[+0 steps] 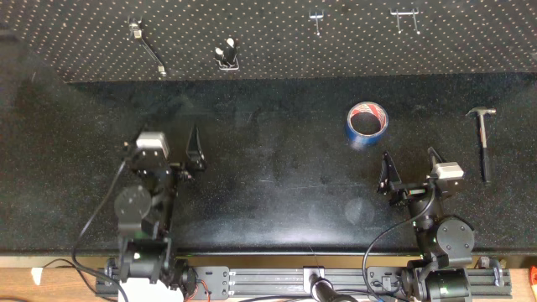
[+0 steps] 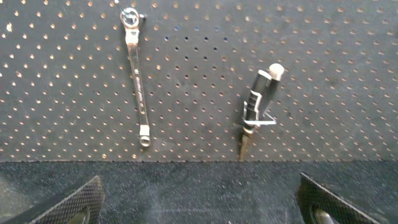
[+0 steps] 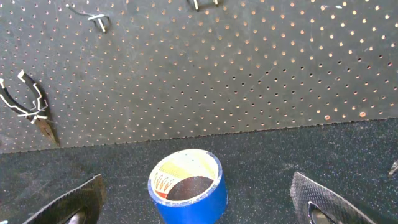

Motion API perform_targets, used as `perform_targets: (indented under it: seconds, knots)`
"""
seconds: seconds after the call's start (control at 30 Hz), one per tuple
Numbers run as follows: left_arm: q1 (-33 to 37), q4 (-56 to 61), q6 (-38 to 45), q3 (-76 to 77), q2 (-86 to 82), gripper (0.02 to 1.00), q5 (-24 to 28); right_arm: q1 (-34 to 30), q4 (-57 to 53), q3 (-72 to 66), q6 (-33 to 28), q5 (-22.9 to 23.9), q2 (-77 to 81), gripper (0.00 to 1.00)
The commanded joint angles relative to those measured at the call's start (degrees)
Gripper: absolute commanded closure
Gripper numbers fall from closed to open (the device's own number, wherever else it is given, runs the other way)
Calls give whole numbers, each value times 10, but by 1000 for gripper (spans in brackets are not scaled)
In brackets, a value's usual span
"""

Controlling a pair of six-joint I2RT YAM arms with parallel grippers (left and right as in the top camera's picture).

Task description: Place Tools Onto Pegboard

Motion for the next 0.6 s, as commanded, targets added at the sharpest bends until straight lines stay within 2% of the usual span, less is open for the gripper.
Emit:
perform_targets:
  seconds: [0.03, 0.17, 0.33, 0.43, 0.6]
  knots:
    - [14, 6, 1, -61, -113, 23, 24, 3, -2, -2, 9, -7, -4, 27]
    - [33, 1, 1, -93, -191, 23, 55, 3, -2, -2, 9, -7, -4, 25]
    - [48, -43, 1, -114, -263, 23, 65, 3, -2, -2, 9, -7, -4, 25]
    - [55, -111, 1, -114, -313, 23, 69, 3, -2, -2, 9, -7, -4, 25]
    - [54, -160, 1, -114, -315, 23, 69, 3, -2, -2, 9, -7, -4, 25]
